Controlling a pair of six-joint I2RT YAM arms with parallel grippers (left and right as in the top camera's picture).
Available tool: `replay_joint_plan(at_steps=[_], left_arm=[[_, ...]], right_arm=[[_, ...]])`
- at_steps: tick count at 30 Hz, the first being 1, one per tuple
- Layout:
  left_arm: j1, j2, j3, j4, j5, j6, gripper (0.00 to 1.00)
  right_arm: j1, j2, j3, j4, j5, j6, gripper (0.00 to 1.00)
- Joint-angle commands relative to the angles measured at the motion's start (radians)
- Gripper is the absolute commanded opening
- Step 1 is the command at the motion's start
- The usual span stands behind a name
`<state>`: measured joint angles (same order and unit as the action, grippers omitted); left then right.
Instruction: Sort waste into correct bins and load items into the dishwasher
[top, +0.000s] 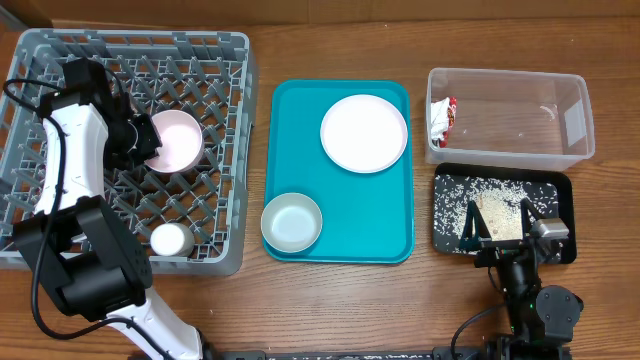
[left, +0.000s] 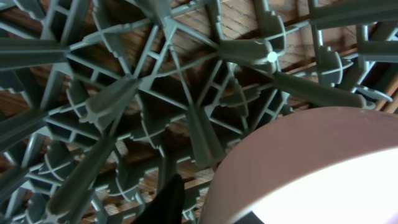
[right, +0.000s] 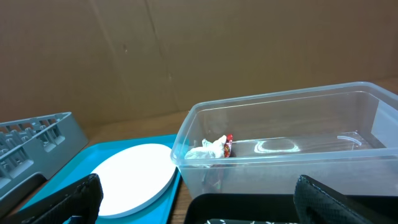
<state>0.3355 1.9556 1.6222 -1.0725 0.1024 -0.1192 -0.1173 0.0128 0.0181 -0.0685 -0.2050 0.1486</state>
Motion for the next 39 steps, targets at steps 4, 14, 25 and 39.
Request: replay_joint_plan(at_steps=[4,14,25,39], left_arm=[[-0.001,-0.05,0.067,-0.036,0.021,0.007,0.42],[-0.001,-0.046,0.043,-0.052,0.018,0.011,0.36],[-0.004,-0.062,0.119,-0.12,-0.012,-0.009,0.04],[-0.465,-0.128,0.307,-0.38,-0.861,-0.372,0.04]], right_arm=[[-0.004,-0.01,-0.01,0.008,0.005,-0.008,1.0],[-0.004,-0.01,-0.01,0.008,0.005,-0.008,1.0],[-0.004,-0.01,-0.01,0.008,0.005,-0.008,1.0],[-0.004,-0.01,-0.01,0.008,0.005,-0.008,1.0]])
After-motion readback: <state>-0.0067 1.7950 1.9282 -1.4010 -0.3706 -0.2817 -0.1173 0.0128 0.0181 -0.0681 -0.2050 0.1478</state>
